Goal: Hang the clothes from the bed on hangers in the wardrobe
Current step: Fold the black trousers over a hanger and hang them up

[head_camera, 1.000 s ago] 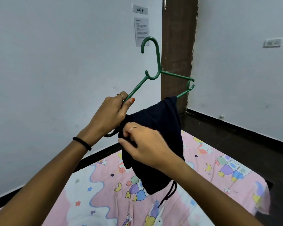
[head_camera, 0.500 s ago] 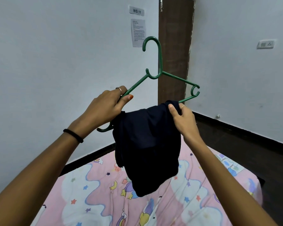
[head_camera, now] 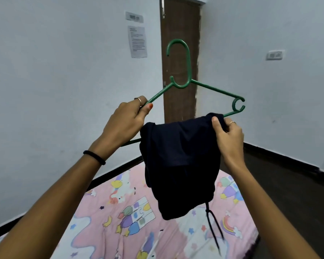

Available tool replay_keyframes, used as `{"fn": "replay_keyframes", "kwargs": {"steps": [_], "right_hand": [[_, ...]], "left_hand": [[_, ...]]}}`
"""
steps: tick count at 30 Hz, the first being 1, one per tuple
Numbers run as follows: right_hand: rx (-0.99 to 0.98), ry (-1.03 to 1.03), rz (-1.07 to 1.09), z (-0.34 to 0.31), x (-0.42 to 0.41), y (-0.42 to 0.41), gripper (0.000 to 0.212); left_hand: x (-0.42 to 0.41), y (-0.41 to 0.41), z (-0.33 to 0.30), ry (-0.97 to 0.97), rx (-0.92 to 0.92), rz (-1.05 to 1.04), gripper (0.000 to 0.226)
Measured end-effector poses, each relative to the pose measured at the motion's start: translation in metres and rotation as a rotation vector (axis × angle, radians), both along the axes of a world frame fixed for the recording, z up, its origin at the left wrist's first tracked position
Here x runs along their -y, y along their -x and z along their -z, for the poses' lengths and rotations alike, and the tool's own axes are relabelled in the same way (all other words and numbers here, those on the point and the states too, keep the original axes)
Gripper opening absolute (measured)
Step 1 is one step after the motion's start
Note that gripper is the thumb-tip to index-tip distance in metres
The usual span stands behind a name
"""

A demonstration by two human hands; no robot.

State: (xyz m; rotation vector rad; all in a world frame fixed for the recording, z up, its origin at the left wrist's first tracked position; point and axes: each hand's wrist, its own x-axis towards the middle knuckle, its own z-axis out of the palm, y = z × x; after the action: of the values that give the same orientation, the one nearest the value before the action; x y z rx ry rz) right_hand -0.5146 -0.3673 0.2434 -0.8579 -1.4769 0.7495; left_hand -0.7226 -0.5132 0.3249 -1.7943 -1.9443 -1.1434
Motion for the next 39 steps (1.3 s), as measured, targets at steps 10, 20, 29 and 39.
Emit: {"fn": "replay_keyframes", "kwargs": {"steps": [10,20,29,39], "right_hand": [[0.271,-0.121,0.429,-0.025,-0.076,-0.182,0.036],[0.660,-0.159,0.770,-0.033,-0.065,-0.392,0.022],[0.803,-0.157,1.406,-0.029,0.029,-0.542,0.018],[0.832,-0.048,1.864,-0.043,0.126,-0.647,0.015]], "left_hand": [[-0.101,-0.124,-0.010,-0.049,-0.279,0.203,0.025],[-0.197,-0.279,-0.004,0.012,-0.083,0.716,0.030],[-0.257,-0.463,-0.014,0.158,0.045,1.215,0.022],[-0.282,-0.640,-0.020,0.127,0.038,1.808,0.018]]}}
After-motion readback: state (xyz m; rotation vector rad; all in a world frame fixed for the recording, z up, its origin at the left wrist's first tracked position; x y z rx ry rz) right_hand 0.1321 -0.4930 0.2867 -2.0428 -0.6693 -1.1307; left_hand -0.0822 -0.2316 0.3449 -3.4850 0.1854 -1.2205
